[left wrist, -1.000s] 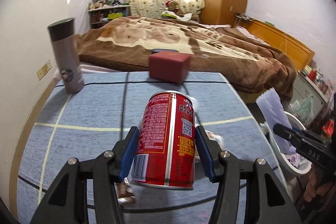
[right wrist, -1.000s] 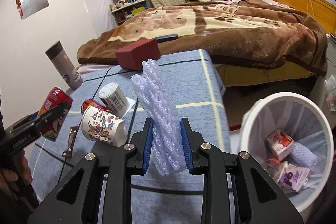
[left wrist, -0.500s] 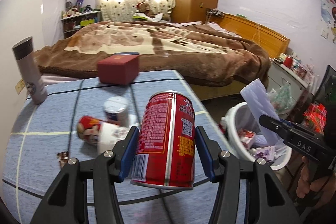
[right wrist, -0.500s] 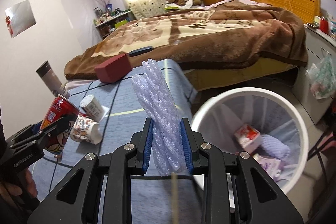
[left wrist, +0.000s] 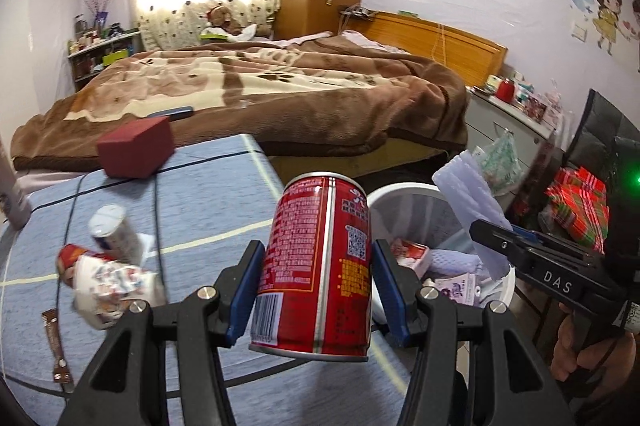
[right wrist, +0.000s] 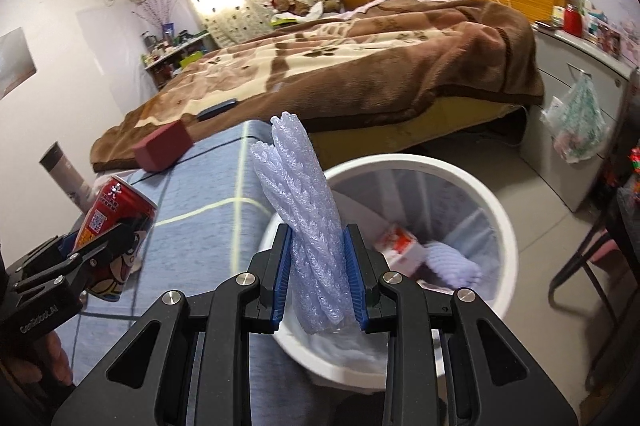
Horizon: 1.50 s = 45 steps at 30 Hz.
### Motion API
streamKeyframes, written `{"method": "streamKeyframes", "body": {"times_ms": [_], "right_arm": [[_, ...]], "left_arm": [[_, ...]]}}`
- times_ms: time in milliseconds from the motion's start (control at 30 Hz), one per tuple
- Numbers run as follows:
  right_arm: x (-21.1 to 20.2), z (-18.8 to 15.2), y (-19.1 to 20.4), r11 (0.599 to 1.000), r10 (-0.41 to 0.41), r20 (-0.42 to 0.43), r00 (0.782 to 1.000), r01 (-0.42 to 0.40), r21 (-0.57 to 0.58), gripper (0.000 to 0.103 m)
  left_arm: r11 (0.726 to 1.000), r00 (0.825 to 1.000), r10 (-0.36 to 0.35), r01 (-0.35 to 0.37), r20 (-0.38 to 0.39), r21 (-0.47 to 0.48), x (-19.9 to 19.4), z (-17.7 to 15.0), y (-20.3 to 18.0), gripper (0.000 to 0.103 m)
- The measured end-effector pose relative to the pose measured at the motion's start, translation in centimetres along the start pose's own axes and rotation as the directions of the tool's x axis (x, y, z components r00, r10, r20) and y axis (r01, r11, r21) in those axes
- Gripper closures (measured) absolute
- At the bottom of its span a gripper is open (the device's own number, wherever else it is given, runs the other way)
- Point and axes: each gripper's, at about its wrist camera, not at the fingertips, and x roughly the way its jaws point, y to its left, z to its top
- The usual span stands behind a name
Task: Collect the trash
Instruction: 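Carry the red can and foam net over the wastebasket with both tools, then open both tools to drop can and foam net into the wastebasket, then move both tools back to the table toward the paper cup and wrapper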
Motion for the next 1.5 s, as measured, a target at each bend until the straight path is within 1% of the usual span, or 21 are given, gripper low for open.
{"method": "streamKeyframes", "body": {"times_ms": [300,500,633,700,767,800,867,900,933,1133,1233,1500], "right_arm": [[0.8,-0.3,-3.3,0.997,-0.066,-0.030,0.997,0.067,0.039,0.076],[1.4,-0.4,-5.2,0.992,-0.112,-0.066,0.991,0.116,0.057,0.076],[2.4,-0.5,-5.9,0.990,-0.125,-0.101,0.987,0.131,0.050,0.075],[2.8,-0.5,-6.1,0.991,-0.125,-0.115,0.986,0.130,0.040,0.075],[3.0,-0.6,-6.2,0.992,-0.120,-0.129,0.984,0.124,0.025,0.074],[3.0,-0.7,-6.1,0.991,-0.127,-0.131,0.983,0.130,0.019,0.071],[2.9,-0.8,-6.2,0.991,-0.132,-0.130,0.983,0.134,0.009,0.062],[2.9,-0.8,-6.2,0.991,-0.134,-0.125,0.983,0.136,0.010,0.052],[2.7,-0.9,-6.2,0.991,-0.132,-0.124,0.983,0.135,0.012,0.046],[2.3,-0.7,-6.3,0.989,-0.146,-0.105,0.984,0.149,0.020,0.046],[2.2,-0.5,-5.9,0.989,-0.143,-0.097,0.985,0.145,0.023,0.046],[1.7,-0.7,-4.3,0.992,-0.122,-0.067,0.990,0.123,0.006,0.046]], "left_arm": [[0.997,0.997,-0.056,0.058,-0.046,0.054,3.4,0.1,-4.6,0.046],[0.992,0.991,-0.100,0.106,-0.087,0.071,5.6,-0.1,-7.2,0.046],[0.989,0.989,-0.119,0.125,-0.085,0.080,6.3,0.2,-8.3,0.046],[0.988,0.987,-0.123,0.132,-0.100,0.083,6.9,0.3,-8.8,0.046],[0.987,0.985,-0.133,0.142,-0.109,0.075,7.3,0.3,-8.8,0.046],[0.987,0.984,-0.138,0.146,-0.113,0.068,7.4,0.2,-8.7,0.046],[0.989,0.986,-0.127,0.134,-0.110,0.055,7.3,0.1,-8.4,0.046],[0.990,0.986,-0.127,0.133,-0.107,0.055,7.3,0.1,-8.3,0.046],[0.990,0.986,-0.124,0.130,-0.109,0.053,7.2,0.1,-8.2,0.046],[0.991,0.988,-0.115,0.121,-0.104,0.052,6.8,0.0,-7.8,0.046],[0.992,0.988,-0.116,0.120,-0.099,0.044,6.4,0.0,-7.3,0.046],[0.996,0.994,-0.083,0.084,-0.064,0.015,4.3,-0.6,-5.1,0.046]]}}
